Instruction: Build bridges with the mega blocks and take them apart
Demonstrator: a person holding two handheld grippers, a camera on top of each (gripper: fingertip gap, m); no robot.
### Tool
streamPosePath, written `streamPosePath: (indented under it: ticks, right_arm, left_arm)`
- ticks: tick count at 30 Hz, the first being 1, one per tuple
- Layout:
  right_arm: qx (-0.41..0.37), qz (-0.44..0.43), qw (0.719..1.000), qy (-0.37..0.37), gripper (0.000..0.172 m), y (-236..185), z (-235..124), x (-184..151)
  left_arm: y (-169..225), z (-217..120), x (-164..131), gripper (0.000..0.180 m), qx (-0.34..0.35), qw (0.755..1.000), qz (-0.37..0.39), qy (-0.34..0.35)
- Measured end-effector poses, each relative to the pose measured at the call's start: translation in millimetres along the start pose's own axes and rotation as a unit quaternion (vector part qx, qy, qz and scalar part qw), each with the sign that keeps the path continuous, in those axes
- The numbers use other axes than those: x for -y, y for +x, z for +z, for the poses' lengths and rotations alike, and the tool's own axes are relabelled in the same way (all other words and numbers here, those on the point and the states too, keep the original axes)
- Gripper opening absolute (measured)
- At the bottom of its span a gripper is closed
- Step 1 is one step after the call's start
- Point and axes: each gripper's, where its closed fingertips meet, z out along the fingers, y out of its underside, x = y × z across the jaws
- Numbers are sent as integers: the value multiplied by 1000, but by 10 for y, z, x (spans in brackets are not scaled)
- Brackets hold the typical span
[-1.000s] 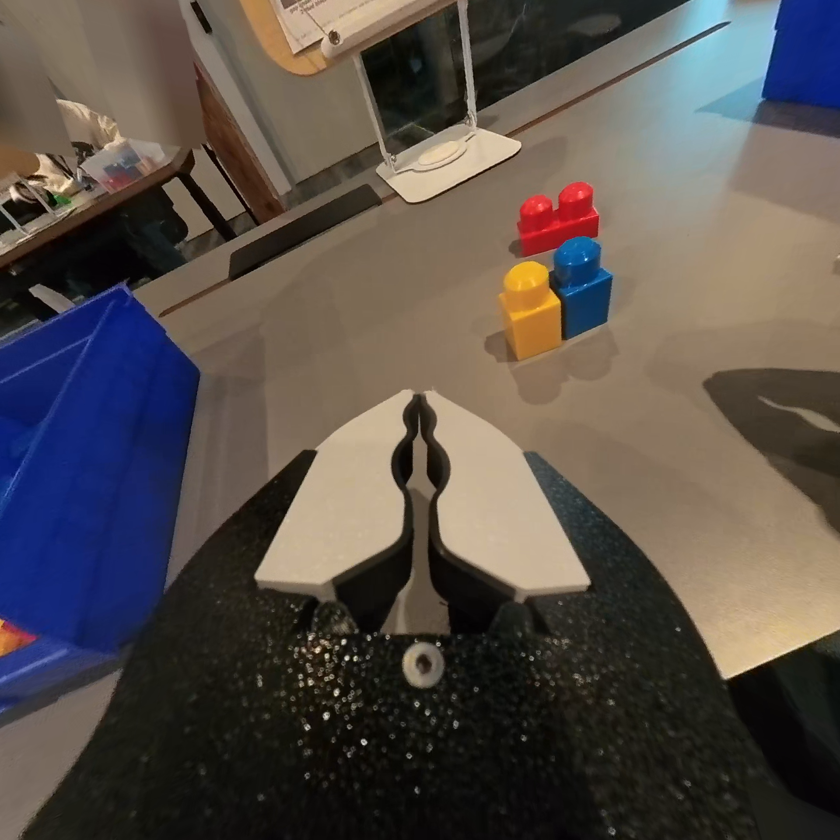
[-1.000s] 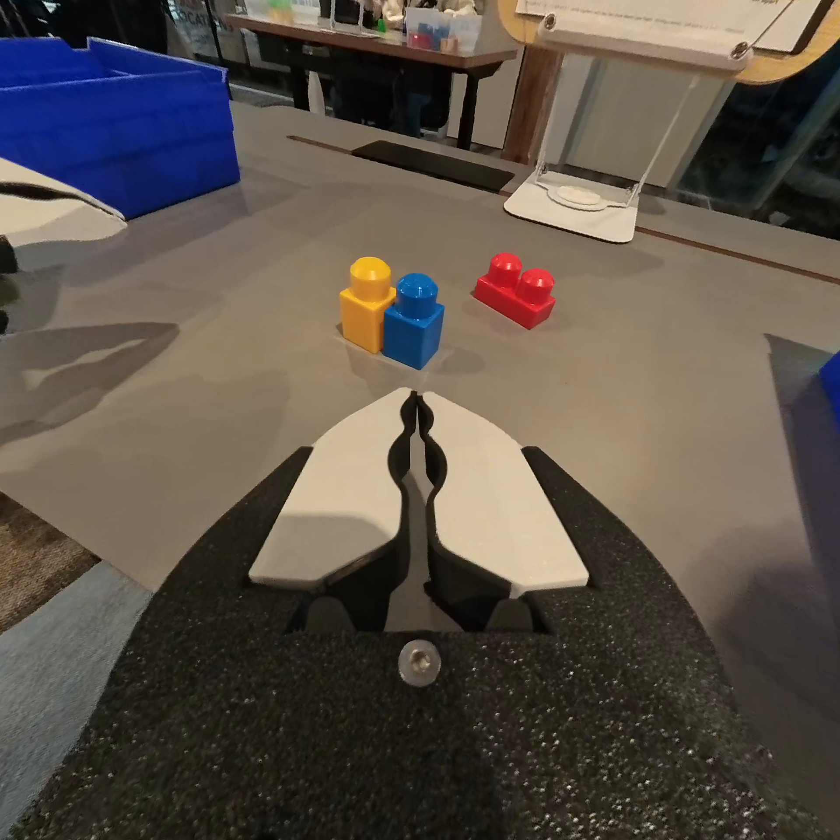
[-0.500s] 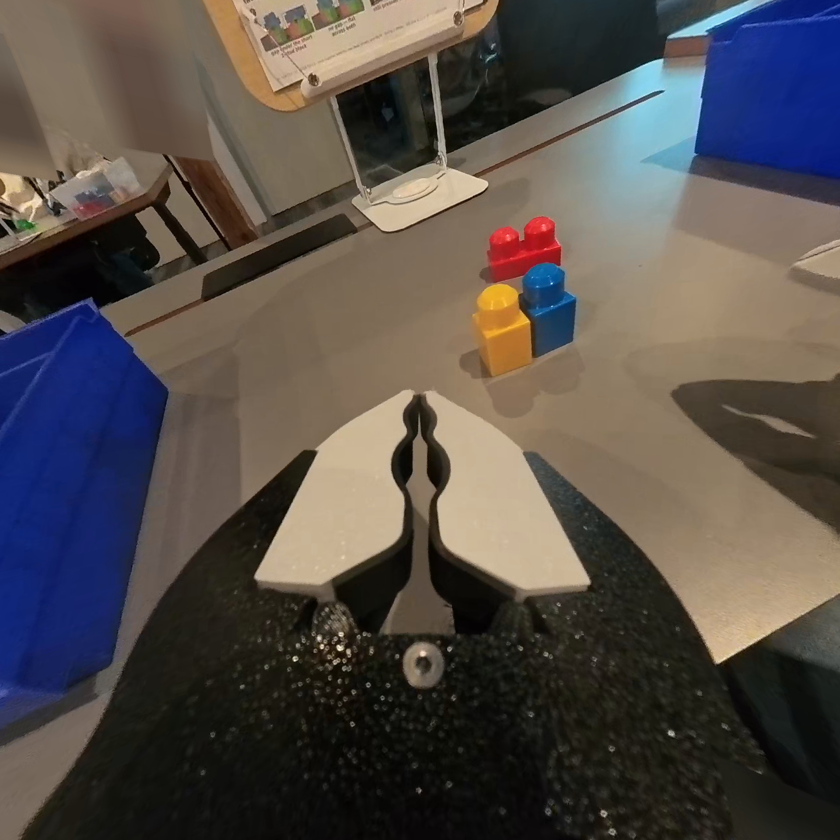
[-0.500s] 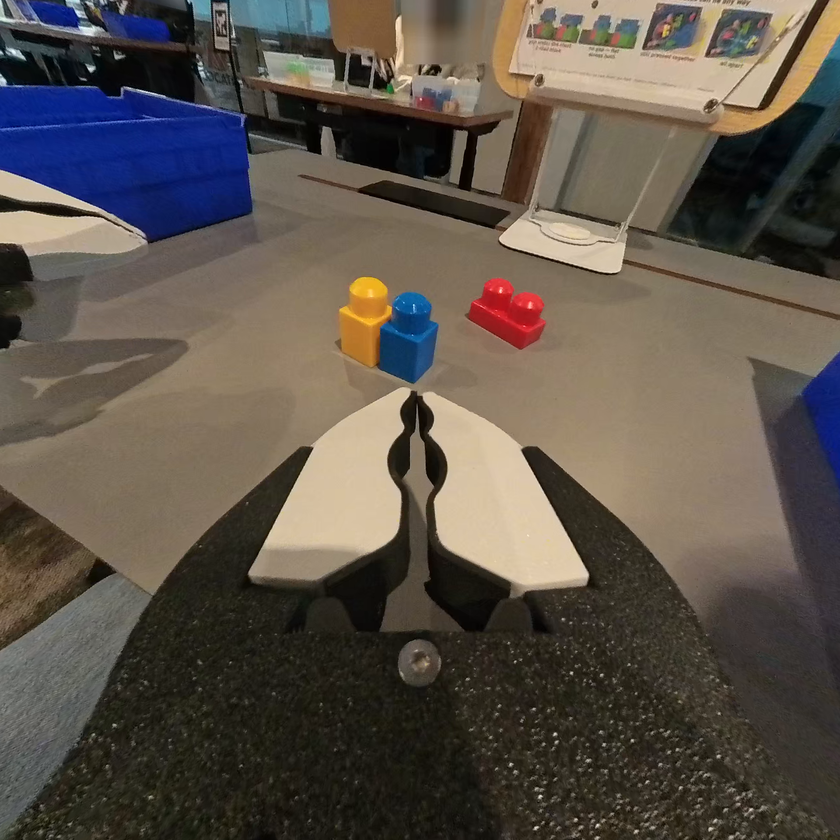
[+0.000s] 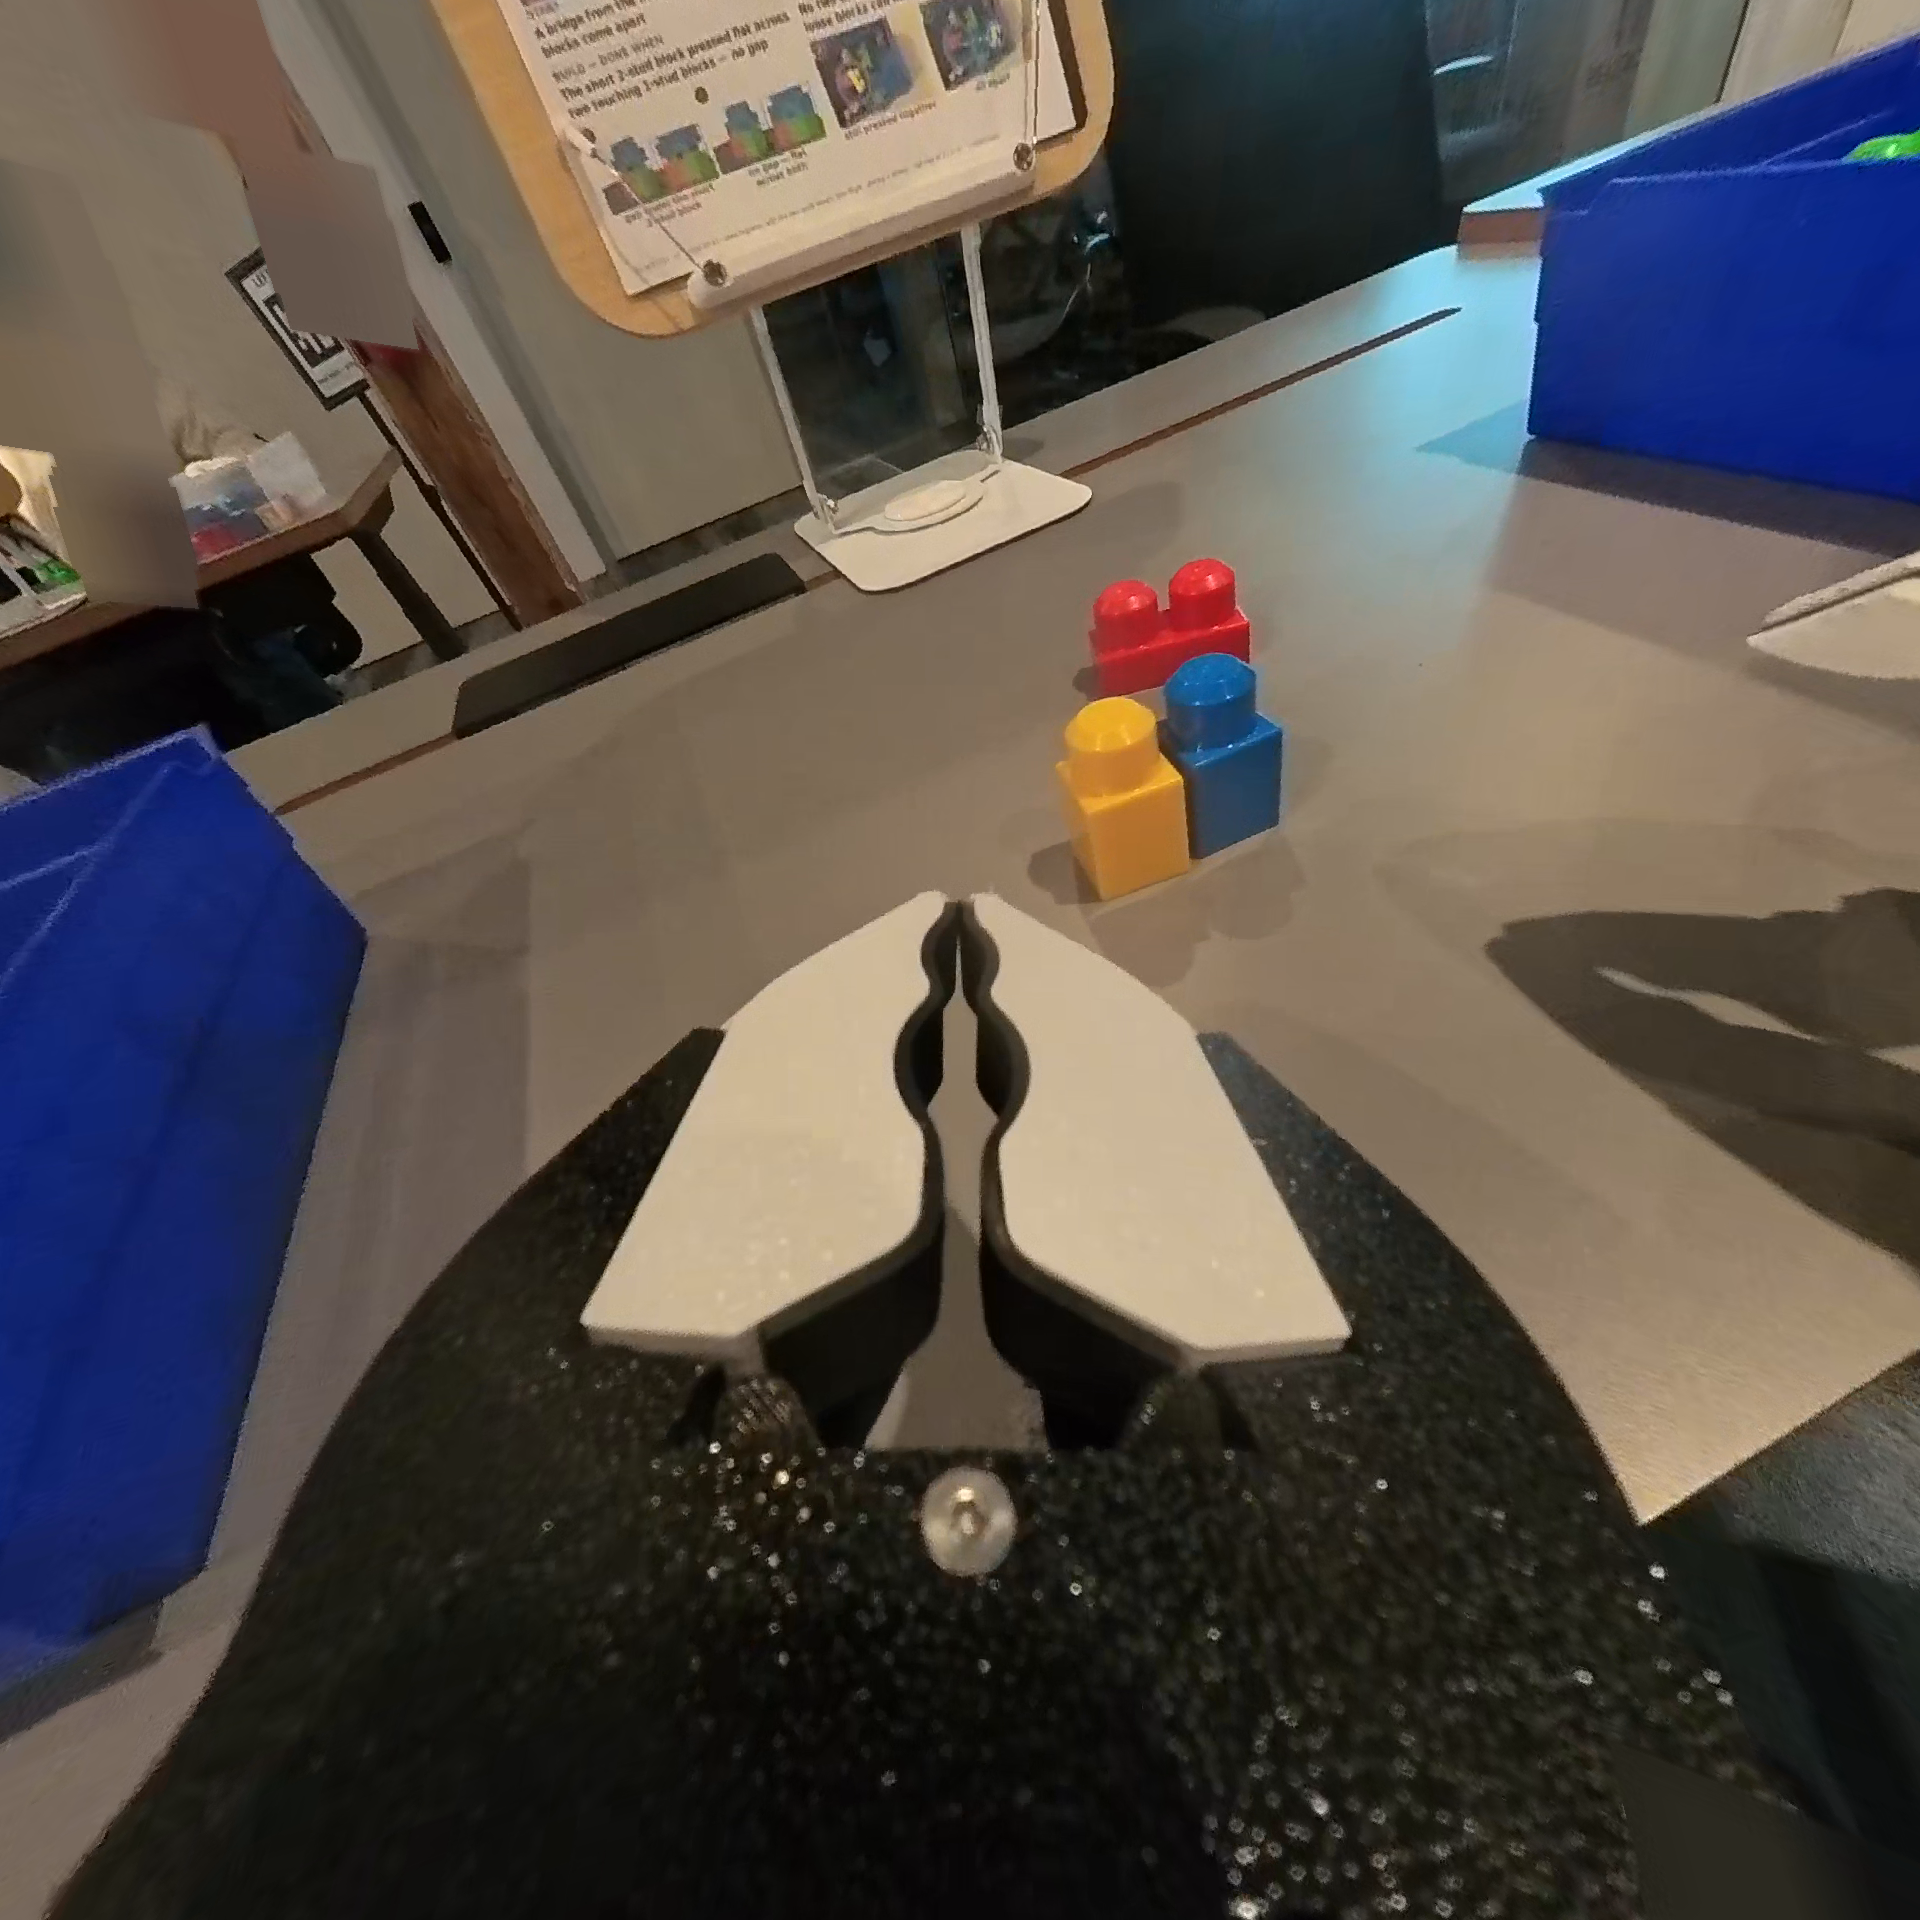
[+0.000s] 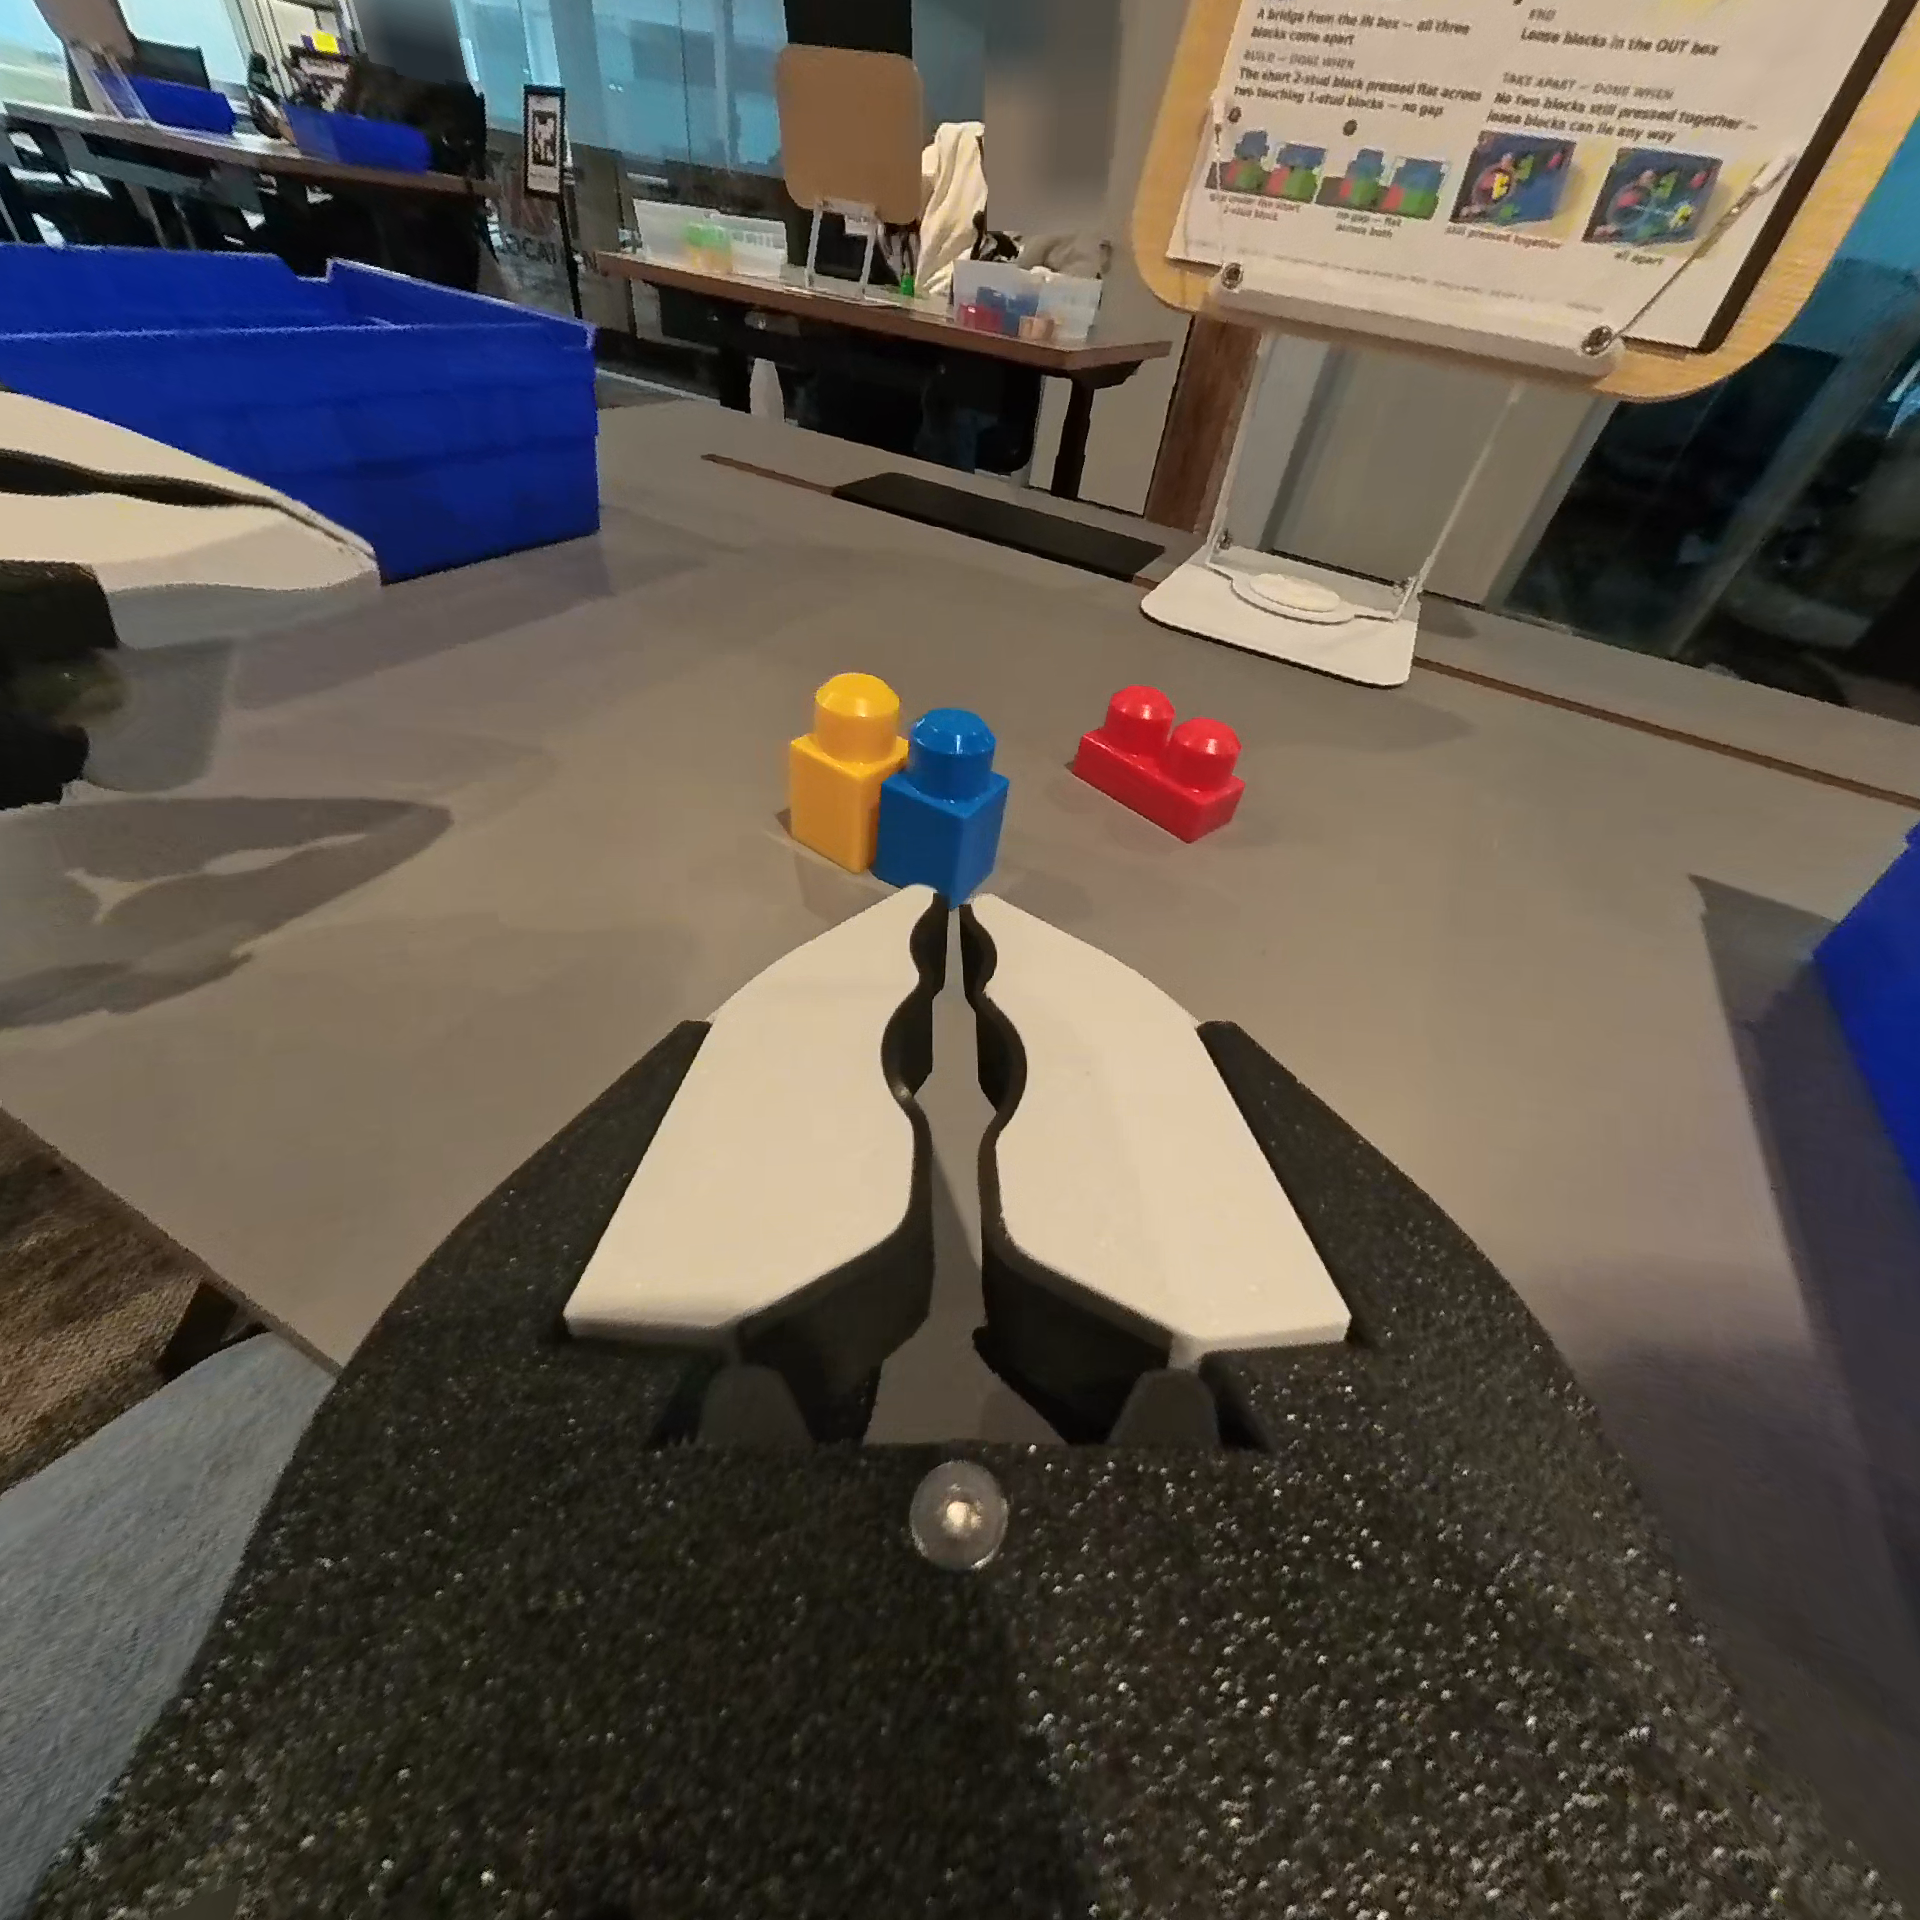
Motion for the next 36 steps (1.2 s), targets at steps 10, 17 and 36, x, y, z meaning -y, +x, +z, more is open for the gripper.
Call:
streamPosePath:
  ticks: [10, 17, 36]
  right_arm:
    - [6, 1, 1000, 4, 2, -50, 9, -38]
    - [9, -2, 1000, 8, 3, -78, 14, -38]
    - [24, -8, 1000, 17, 5, -143, 18, -33]
  left_arm:
    - [46, 3, -8, 1, -7, 1000, -1, 12]
    - [63, 3, 7, 3, -9, 1000, -2, 21]
    - [73, -5, 26, 8, -20, 999, -11, 34]
